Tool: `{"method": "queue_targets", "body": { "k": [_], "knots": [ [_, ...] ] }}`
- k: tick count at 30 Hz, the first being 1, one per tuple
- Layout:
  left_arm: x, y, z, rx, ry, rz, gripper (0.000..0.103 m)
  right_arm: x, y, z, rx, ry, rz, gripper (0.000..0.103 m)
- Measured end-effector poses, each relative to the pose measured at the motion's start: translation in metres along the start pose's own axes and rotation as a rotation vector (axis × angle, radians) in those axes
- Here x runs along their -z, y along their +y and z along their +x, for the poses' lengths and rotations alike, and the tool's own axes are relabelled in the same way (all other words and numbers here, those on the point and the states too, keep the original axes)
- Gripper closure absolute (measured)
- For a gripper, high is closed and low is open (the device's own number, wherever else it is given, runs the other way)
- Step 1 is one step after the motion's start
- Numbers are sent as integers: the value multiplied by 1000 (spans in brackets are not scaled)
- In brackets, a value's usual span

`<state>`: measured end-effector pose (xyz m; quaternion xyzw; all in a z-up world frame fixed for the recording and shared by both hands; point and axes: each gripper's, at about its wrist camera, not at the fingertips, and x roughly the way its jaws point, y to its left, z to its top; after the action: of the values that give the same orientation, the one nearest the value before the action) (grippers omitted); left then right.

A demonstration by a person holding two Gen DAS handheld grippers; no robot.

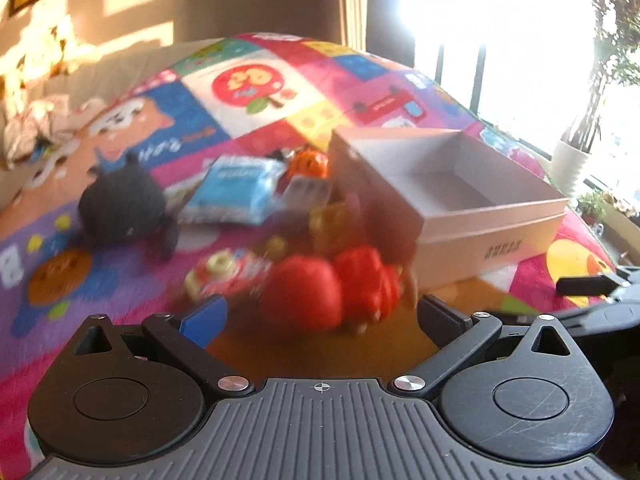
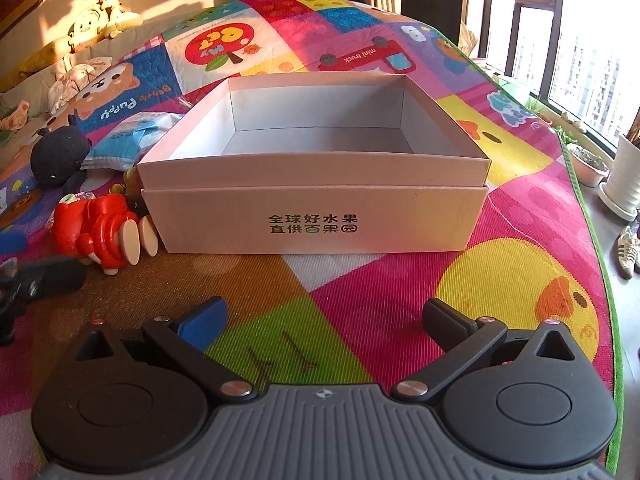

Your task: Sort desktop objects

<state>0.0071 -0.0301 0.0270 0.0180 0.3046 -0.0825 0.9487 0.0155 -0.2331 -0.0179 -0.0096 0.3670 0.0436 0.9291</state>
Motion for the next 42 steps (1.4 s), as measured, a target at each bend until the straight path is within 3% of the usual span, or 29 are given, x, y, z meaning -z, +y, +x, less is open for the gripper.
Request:
{"method": "queue_targets", "body": {
  "k": [3,9,12,14,17,20,22,25,30,32,33,34,35,38,39,42],
  "knots": [
    [-7,-8,16,-19,8,27,0,0,-1,0,-3,3,-2,0],
    [-8,15,21,-172,6,63,0,-2,2,0,5,13,-26,0],
    [-2,39,14,-279,8,15,0,-2,2,0,-7,9,-33,0],
    [1,55,11,-298,25,-42,0,-3,7,-2,-54,3,-88,0],
    [11,70,8,-286,49,-95,0,-4,29,-25,-91,-147,-239,7],
    [20,78,0,-239,37,-136,0,-12,63,-47,-62,-319,-483,29],
    [20,80,-3,-240,5,-155,0,-24,84,-46,-48,-343,-609,49],
    [23,81,-6,-224,-13,-171,0,-47,104,-29,-97,-272,-638,65],
    [29,87,-15,-182,-57,-214,0,-65,134,-2,-72,-201,-599,65],
    [29,91,-14,-163,-55,-237,0,-74,143,8,-114,-123,-546,63],
    [29,93,-13,-156,-49,-250,0,-77,148,14,-135,-92,-515,56],
    [30,94,-12,-151,-46,-261,0,-79,151,15,-149,-112,-500,56],
    [30,96,-12,-147,-43,-273,0,-81,154,14,-199,-137,-498,57],
    [32,100,-12,-142,-44,-299,0,-87,152,6,-413,-98,-437,58],
    [32,101,-12,-140,-44,-304,0,-83,153,1,-424,-124,-453,58],
    [33,104,-12,-135,-43,-324,0,-66,159,-13,-311,-209,-579,60]
  ]
}}
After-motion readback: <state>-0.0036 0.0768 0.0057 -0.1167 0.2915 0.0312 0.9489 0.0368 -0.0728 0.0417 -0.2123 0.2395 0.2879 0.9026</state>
